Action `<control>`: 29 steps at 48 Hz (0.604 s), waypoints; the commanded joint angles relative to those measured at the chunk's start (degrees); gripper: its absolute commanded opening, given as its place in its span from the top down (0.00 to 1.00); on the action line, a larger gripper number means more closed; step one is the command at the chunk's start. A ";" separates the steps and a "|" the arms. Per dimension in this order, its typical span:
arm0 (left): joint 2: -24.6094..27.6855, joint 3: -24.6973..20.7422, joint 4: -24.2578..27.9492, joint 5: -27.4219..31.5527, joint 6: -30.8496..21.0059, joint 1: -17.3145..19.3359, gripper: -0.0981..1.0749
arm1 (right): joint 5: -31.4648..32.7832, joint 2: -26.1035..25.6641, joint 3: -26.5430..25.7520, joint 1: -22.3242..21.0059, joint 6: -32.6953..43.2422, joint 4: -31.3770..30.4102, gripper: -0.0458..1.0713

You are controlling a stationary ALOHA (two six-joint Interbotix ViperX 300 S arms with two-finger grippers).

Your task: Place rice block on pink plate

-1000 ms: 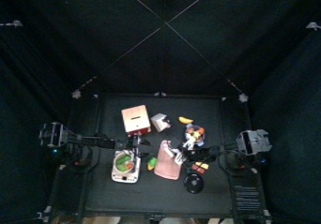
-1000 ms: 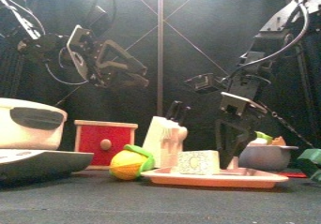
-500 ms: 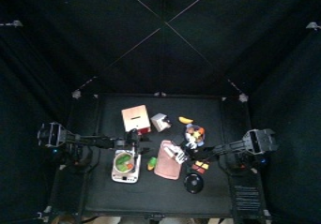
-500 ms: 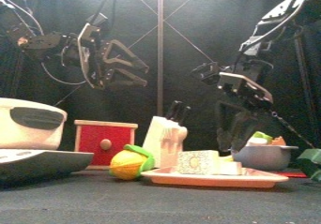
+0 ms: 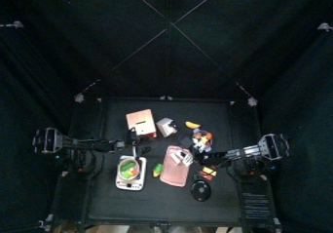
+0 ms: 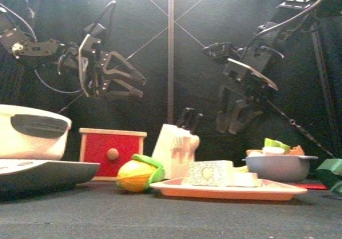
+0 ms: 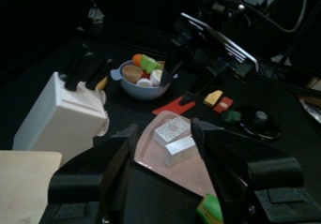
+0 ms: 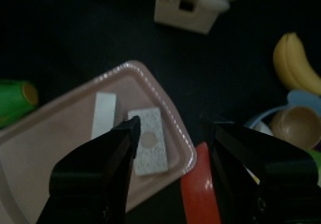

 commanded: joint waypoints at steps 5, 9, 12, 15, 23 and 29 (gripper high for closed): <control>-0.97 0.09 0.18 -0.44 -0.09 0.26 0.19 | 0.44 -0.88 0.44 -0.26 14.68 -16.70 0.17; -1.14 0.09 0.26 -0.44 -0.09 0.26 0.19 | 0.79 -0.88 1.14 -0.26 19.42 -20.39 0.17; -1.23 0.00 0.26 -0.44 0.00 0.26 0.19 | 1.67 -1.05 1.76 -0.26 21.18 -22.06 0.17; -1.23 -0.09 0.26 -0.44 0.00 0.53 0.19 | 2.55 -1.14 1.85 -0.26 21.18 -21.62 0.17; -1.41 -0.88 0.00 -0.53 -0.09 1.41 0.19 | 3.60 -1.14 0.44 -0.88 20.74 -15.64 0.17; -1.41 -1.05 -0.18 -0.53 -0.09 1.32 0.19 | 7.47 -0.79 0.09 -1.76 20.83 -8.44 0.17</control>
